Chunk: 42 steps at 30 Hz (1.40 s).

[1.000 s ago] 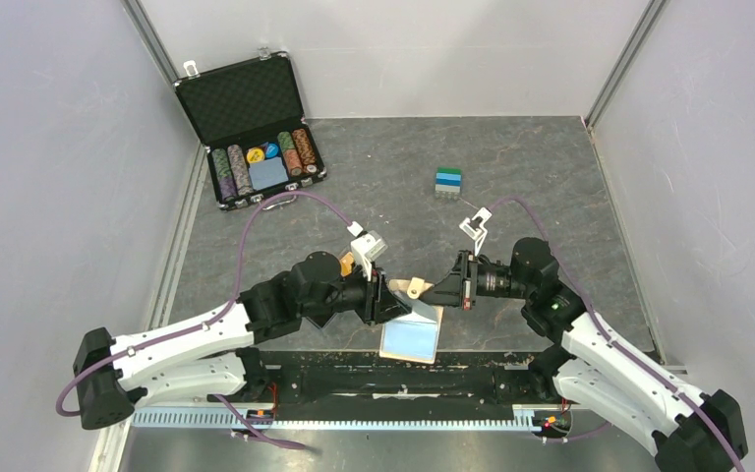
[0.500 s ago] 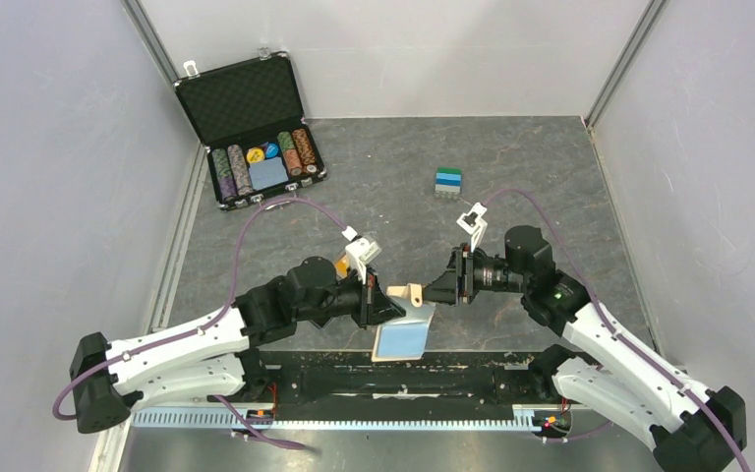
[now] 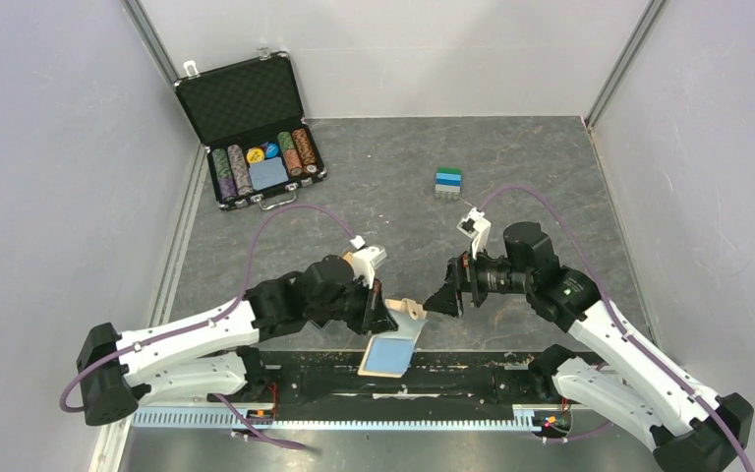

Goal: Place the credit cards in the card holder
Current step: Open the card holder at the center of the board.

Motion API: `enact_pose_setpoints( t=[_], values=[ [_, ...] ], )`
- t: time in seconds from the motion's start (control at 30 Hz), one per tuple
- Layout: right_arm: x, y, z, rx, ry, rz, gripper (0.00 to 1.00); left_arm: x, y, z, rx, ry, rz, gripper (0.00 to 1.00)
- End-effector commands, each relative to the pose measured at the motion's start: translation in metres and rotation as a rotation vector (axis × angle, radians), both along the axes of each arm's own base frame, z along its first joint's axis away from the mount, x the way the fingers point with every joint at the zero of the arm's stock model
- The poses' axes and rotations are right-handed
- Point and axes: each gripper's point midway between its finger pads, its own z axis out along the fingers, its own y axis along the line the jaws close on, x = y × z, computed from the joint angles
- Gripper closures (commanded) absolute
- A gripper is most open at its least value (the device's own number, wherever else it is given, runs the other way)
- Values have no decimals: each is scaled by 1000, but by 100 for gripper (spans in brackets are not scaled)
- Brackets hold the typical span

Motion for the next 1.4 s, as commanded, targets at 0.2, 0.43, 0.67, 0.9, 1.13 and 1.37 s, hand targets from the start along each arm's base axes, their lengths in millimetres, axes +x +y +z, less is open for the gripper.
enact_pose_setpoints(
  t=[0.2, 0.43, 0.67, 0.9, 1.13, 1.37],
  values=[
    [-32, 10, 16, 92, -56, 241, 2, -26, -29, 49, -121, 82, -183, 98],
    [-55, 19, 22, 153, -77, 371, 2, -30, -33, 58, -157, 86, -211, 98],
    [-70, 24, 19, 185, -88, 430, 8, -30, -33, 69, -196, 72, -204, 98],
    [-76, 24, 34, 259, -118, 431, 25, -29, -31, 73, -211, 60, -195, 98],
    [-75, 27, 19, 239, -79, 427, 43, -31, -35, 78, -226, 67, -211, 98],
    [-66, 27, 7, 194, -72, 381, 87, -30, -35, 80, -232, 61, -212, 98]
  ],
)
